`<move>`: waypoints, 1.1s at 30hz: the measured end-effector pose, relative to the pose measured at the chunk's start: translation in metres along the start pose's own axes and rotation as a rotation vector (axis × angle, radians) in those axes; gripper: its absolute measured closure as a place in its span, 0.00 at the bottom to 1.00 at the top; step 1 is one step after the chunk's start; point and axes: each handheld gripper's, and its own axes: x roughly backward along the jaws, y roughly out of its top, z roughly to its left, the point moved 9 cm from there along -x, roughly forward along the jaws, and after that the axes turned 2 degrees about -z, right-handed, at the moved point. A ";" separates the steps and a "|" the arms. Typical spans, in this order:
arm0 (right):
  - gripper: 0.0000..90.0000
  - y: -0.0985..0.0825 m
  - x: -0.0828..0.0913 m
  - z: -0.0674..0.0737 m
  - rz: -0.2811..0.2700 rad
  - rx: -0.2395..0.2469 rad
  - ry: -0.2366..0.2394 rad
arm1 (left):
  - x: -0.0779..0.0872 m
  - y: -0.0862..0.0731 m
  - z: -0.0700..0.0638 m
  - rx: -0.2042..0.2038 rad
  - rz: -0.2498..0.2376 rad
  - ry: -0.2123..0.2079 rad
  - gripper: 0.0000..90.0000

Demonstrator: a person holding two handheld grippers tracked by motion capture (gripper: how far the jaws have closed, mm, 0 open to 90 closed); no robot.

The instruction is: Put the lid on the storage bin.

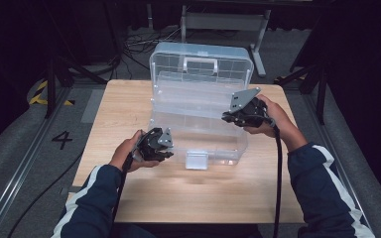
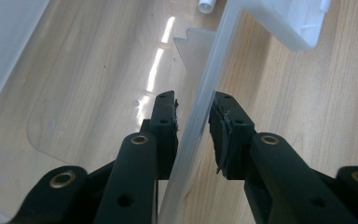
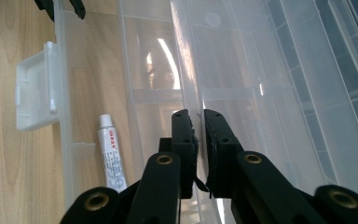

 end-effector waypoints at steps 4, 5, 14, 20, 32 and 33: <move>0.94 -0.001 0.000 0.002 -0.002 0.000 -0.005 | 0.006 0.000 0.001 0.008 -0.029 0.011 0.81; 0.94 -0.001 0.000 0.002 -0.002 0.000 -0.005 | 0.006 0.000 0.001 0.008 -0.029 0.011 0.81; 0.93 -0.001 0.000 0.001 -0.007 -0.004 -0.007 | 0.021 -0.009 0.006 0.061 -0.062 0.051 0.77; 0.93 -0.001 0.000 0.001 -0.012 -0.007 -0.007 | 0.027 -0.010 0.005 0.048 -0.038 0.091 0.74; 0.93 -0.001 0.000 0.002 -0.015 -0.016 -0.008 | 0.041 0.004 0.003 0.059 -0.143 0.052 0.81; 0.93 -0.001 0.000 0.002 -0.015 -0.014 -0.009 | 0.041 0.003 0.003 0.056 -0.139 0.057 0.82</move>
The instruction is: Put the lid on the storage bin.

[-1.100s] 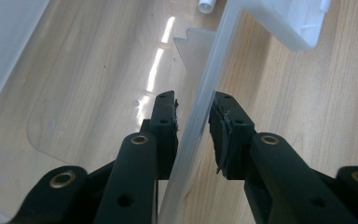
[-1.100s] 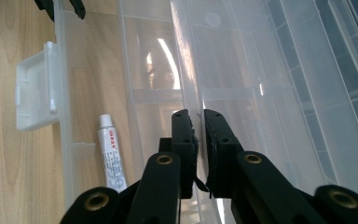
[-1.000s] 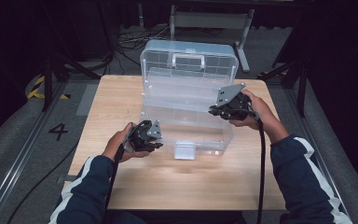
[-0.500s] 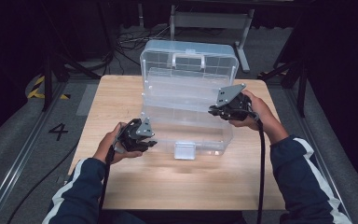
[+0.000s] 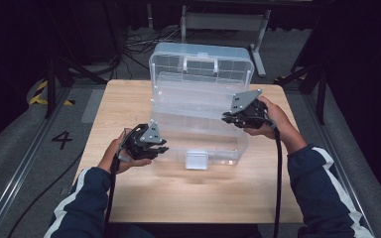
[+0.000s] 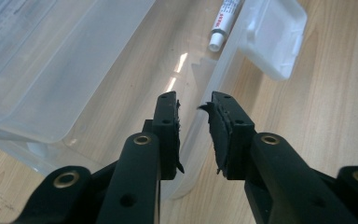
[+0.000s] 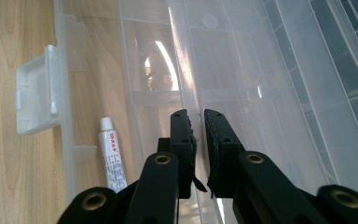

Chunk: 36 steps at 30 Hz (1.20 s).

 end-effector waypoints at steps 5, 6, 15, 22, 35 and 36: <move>0.93 0.000 0.000 0.001 0.000 -0.005 0.002 | -0.001 -0.003 0.000 0.000 0.006 -0.005 0.87; 0.93 0.000 0.000 0.001 0.000 -0.005 0.002 | -0.001 -0.003 0.000 0.000 0.006 -0.005 0.87; 0.92 0.000 0.000 0.001 -0.005 0.000 0.000 | 0.024 0.005 0.009 0.033 -0.083 0.005 0.89; 0.92 -0.001 0.000 0.003 -0.006 -0.003 0.007 | 0.051 0.007 0.024 0.074 -0.166 0.058 0.88; 0.92 -0.001 -0.001 0.004 -0.012 0.001 0.009 | 0.080 0.015 0.069 0.171 -0.241 0.173 0.90; 0.92 -0.001 -0.001 0.004 -0.013 0.000 0.008 | 0.080 0.015 0.072 0.182 -0.248 0.182 0.90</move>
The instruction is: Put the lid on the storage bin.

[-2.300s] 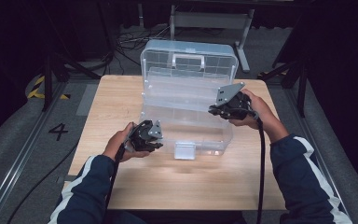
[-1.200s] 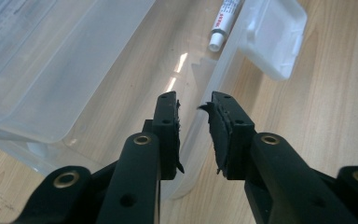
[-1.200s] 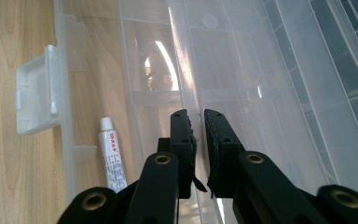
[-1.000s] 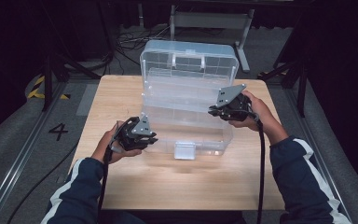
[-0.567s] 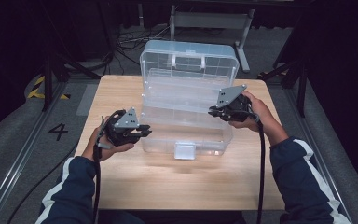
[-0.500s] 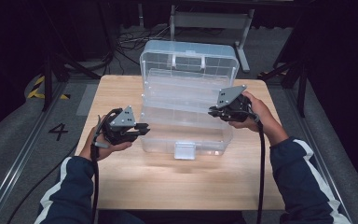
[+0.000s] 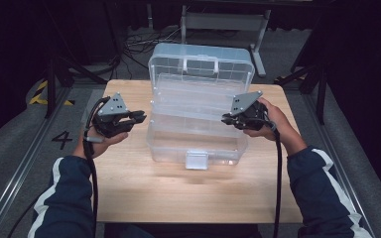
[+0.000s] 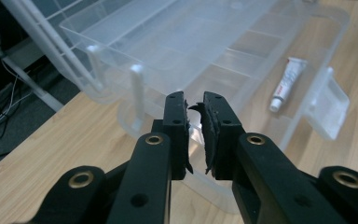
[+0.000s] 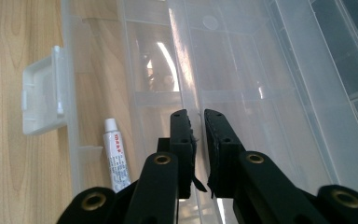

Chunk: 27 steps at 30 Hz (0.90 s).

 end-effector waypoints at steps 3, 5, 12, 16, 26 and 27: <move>0.92 0.000 0.000 0.000 0.001 0.000 0.000 | -0.003 0.003 0.009 0.030 -0.016 0.010 0.92; 0.92 0.000 0.000 0.000 0.003 0.004 -0.002 | -0.007 0.003 0.016 0.054 -0.011 0.029 0.95; 0.92 0.000 0.000 0.000 0.000 0.003 -0.001 | -0.023 0.015 0.033 0.097 -0.042 0.048 1.00; 0.92 -0.001 0.000 0.001 0.002 -0.002 0.002 | -0.034 0.025 0.041 0.110 -0.056 0.039 1.00; 0.92 -0.002 0.001 0.001 -0.002 -0.001 0.004 | -0.052 0.046 0.051 0.108 -0.069 0.039 1.00; 0.92 -0.002 0.001 0.002 -0.003 -0.005 0.006 | -0.053 0.048 0.051 0.114 -0.072 0.036 1.00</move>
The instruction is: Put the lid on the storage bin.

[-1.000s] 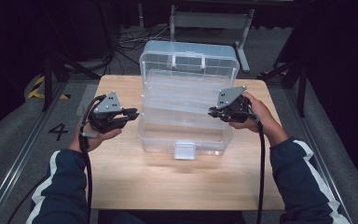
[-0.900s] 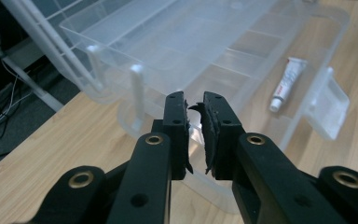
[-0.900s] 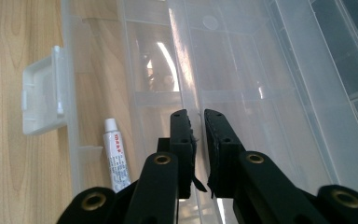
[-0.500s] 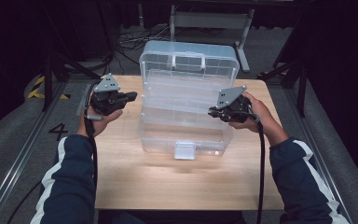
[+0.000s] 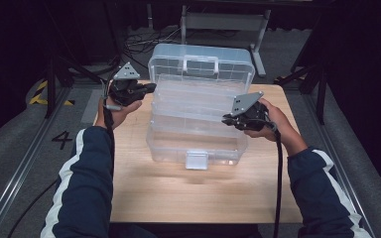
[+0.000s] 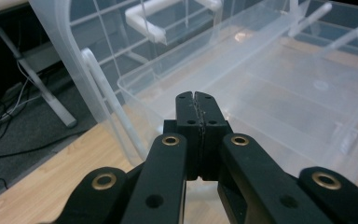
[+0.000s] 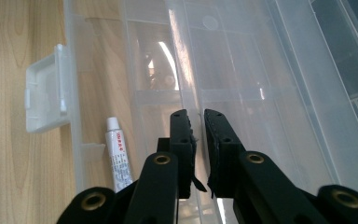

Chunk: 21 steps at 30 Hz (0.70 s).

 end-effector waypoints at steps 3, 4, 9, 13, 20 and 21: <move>0.92 -0.001 0.000 0.001 0.003 0.004 0.001 | -0.001 0.003 0.002 0.000 -0.005 0.005 1.00; 0.92 -0.001 0.000 0.001 0.003 0.004 0.001 | -0.001 0.004 0.002 0.011 -0.006 0.006 1.00; 0.92 -0.001 0.000 0.003 0.004 0.005 0.005 | -0.002 0.011 0.007 0.020 -0.026 0.011 1.00; 0.92 -0.002 0.000 0.003 0.002 0.005 -0.004 | 0.000 0.018 0.007 0.020 -0.048 0.007 1.00; 0.92 -0.002 0.000 0.005 -0.001 0.010 0.002 | 0.005 0.025 0.013 0.023 -0.060 0.023 1.00; 0.92 -0.002 0.000 0.005 -0.001 0.010 0.002 | 0.005 0.025 0.013 0.023 -0.060 0.023 1.00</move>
